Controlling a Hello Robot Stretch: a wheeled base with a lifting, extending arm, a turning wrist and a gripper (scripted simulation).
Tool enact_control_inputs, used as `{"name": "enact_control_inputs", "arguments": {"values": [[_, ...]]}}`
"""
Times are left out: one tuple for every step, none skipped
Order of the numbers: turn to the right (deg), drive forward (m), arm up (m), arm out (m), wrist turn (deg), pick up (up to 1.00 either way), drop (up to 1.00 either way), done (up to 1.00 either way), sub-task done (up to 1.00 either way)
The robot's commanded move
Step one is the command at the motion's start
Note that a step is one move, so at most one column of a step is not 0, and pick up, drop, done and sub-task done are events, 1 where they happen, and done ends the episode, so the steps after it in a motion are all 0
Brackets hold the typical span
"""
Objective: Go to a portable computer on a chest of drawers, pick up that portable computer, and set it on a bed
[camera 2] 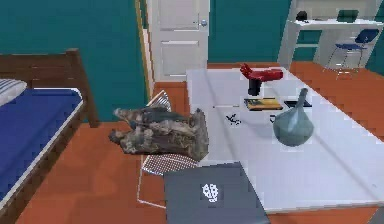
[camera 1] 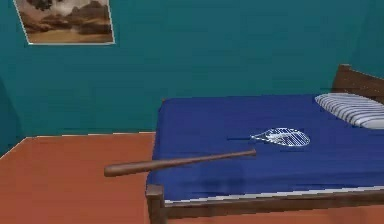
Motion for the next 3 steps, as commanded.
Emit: {"name": "enact_control_inputs", "arguments": {"values": [[45.0, 0.0, 0.0, 0.0, 0.0, 0.0, 0.0, 0.0, 0.0], [3.0, 0.0, 0.0, 0.0, 0.0, 0.0, 0.0, 0.0, 0.0], [-45.0, 0.0, 0.0, 0.0, 0.0, 0.0, 0.0, 0.0, 0.0]]}}
